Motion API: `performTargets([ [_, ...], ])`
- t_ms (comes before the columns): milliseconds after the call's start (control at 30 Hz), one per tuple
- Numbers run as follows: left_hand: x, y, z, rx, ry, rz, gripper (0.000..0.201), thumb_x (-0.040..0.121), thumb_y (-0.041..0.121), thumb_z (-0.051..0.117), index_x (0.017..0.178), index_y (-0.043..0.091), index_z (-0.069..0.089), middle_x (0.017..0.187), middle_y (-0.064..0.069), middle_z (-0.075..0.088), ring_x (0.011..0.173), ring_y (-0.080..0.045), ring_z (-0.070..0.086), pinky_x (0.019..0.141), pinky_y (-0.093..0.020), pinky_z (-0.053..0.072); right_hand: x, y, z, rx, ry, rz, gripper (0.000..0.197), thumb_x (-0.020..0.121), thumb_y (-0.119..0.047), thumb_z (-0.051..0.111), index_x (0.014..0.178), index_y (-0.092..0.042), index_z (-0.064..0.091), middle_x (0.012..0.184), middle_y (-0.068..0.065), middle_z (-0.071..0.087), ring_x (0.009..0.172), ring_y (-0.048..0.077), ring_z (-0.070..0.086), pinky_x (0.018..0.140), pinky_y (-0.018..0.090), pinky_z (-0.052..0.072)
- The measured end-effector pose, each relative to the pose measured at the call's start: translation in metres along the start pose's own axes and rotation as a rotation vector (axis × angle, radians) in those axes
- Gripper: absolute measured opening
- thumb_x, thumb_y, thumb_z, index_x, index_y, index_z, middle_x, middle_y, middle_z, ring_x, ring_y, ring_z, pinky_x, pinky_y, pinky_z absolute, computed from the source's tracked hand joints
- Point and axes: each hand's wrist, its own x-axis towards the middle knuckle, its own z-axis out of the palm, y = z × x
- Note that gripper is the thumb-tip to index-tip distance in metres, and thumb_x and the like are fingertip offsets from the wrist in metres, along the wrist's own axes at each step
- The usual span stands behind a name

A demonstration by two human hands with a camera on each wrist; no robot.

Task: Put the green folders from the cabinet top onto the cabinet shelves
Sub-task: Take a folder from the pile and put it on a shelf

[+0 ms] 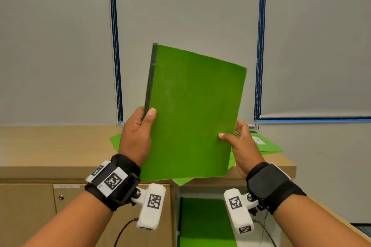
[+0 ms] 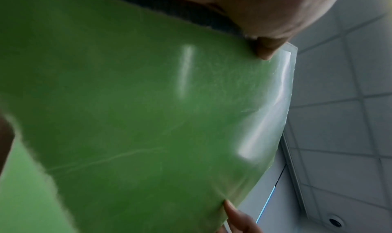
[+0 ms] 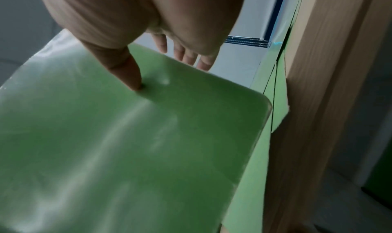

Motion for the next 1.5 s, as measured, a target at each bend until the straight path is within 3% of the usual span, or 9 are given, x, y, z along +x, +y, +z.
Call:
performTargets([
  [133, -0.017, -0.014, 0.007, -0.109, -0.006, -0.224, 0.053, 0.083, 0.039, 0.05, 0.125, 0.008, 0.056, 0.125, -0.012, 0.062, 0.119, -0.026, 0.057, 0.103, -0.051, 0.043, -0.005, 0.0, -0.012, 0.051, -0.076, 0.062, 0.041, 0.084, 0.005, 0.056, 0.123, -0.009, 0.056, 0.117, 0.013, 0.069, 0.108, 0.032, 0.065, 0.093, 0.049, 0.052],
  [233, -0.043, -0.036, 0.01, 0.021, -0.028, -0.289, 0.035, 0.085, 0.023, 0.043, 0.109, 0.003, 0.058, 0.098, -0.001, 0.064, 0.089, -0.009, 0.056, 0.088, -0.04, 0.042, -0.02, 0.015, -0.024, 0.035, -0.079, 0.14, 0.04, 0.084, 0.01, 0.053, 0.12, -0.007, 0.057, 0.109, 0.013, 0.071, 0.096, 0.028, 0.068, 0.081, 0.042, 0.055],
  [500, -0.158, -0.128, 0.011, 0.377, -0.259, -0.555, 0.038, 0.082, 0.034, 0.032, 0.101, 0.009, 0.053, 0.096, -0.018, 0.062, 0.09, -0.036, 0.058, 0.083, -0.048, 0.046, -0.081, 0.117, -0.065, -0.124, -0.077, 0.433, 0.045, 0.082, 0.013, 0.053, 0.119, -0.01, 0.059, 0.119, 0.02, 0.066, 0.108, 0.038, 0.063, 0.097, 0.053, 0.049],
  [700, -0.241, -0.168, 0.022, 0.452, -0.366, -0.749, 0.018, 0.1, 0.013, 0.034, 0.087, 0.002, 0.04, 0.073, -0.013, 0.044, 0.064, -0.02, 0.039, 0.059, -0.035, 0.033, -0.12, 0.208, -0.102, -0.21, -0.054, 0.615, 0.041, 0.08, 0.012, 0.055, 0.115, -0.008, 0.062, 0.113, 0.019, 0.069, 0.1, 0.034, 0.065, 0.093, 0.048, 0.051],
  [933, -0.294, -0.218, 0.044, 0.507, -0.555, -0.814, 0.012, 0.1, 0.012, 0.034, 0.088, 0.013, 0.036, 0.081, -0.009, 0.049, 0.073, -0.019, 0.047, 0.067, -0.035, 0.04, -0.135, 0.282, -0.145, -0.234, -0.08, 0.798, 0.038, 0.082, 0.019, 0.05, 0.109, -0.006, 0.06, 0.09, 0.009, 0.075, 0.082, 0.027, 0.069, 0.075, 0.038, 0.055],
  [1067, -0.29, -0.244, 0.064, 0.475, -0.506, -0.859, 0.033, 0.097, 0.011, 0.045, 0.13, 0.012, 0.038, 0.118, -0.012, 0.056, 0.093, -0.023, 0.058, 0.084, -0.031, 0.047, -0.126, 0.308, -0.156, -0.27, -0.049, 0.839, 0.031, 0.084, 0.015, 0.053, 0.107, -0.005, 0.057, 0.1, 0.02, 0.069, 0.091, 0.037, 0.066, 0.089, 0.052, 0.052],
  [1167, -0.289, -0.263, 0.074, 0.628, -0.583, -0.713, 0.087, 0.087, 0.043, 0.063, 0.153, 0.017, 0.012, 0.156, -0.009, 0.016, 0.139, -0.026, 0.031, 0.114, -0.033, 0.028, -0.11, 0.324, -0.158, -0.299, 0.024, 0.84, 0.029, 0.083, 0.014, 0.056, 0.108, -0.001, 0.055, 0.096, 0.024, 0.067, 0.084, 0.037, 0.065, 0.083, 0.051, 0.054],
  [1300, -0.29, -0.285, 0.084, 0.929, -1.218, -0.214, 0.107, 0.069, 0.082, 0.049, 0.153, 0.032, 0.005, 0.161, 0.002, -0.01, 0.148, -0.02, -0.011, 0.12, -0.045, -0.005, -0.078, 0.358, -0.156, -0.446, 0.103, 0.812, 0.04, 0.079, 0.013, 0.062, 0.116, 0.002, 0.053, 0.095, 0.022, 0.067, 0.084, 0.034, 0.064, 0.086, 0.05, 0.054],
  [1500, -0.282, -0.334, 0.099, 0.996, -1.506, -0.171, 0.082, 0.09, 0.037, 0.06, 0.153, 0.028, 0.008, 0.162, -0.003, -0.002, 0.149, -0.025, 0.002, 0.121, -0.047, 0.005, -0.033, 0.404, -0.145, -0.59, 0.087, 0.826, 0.06, 0.078, 0.009, 0.064, 0.134, 0.001, 0.043, 0.123, 0.025, 0.06, 0.099, 0.035, 0.063, 0.087, 0.042, 0.052],
])
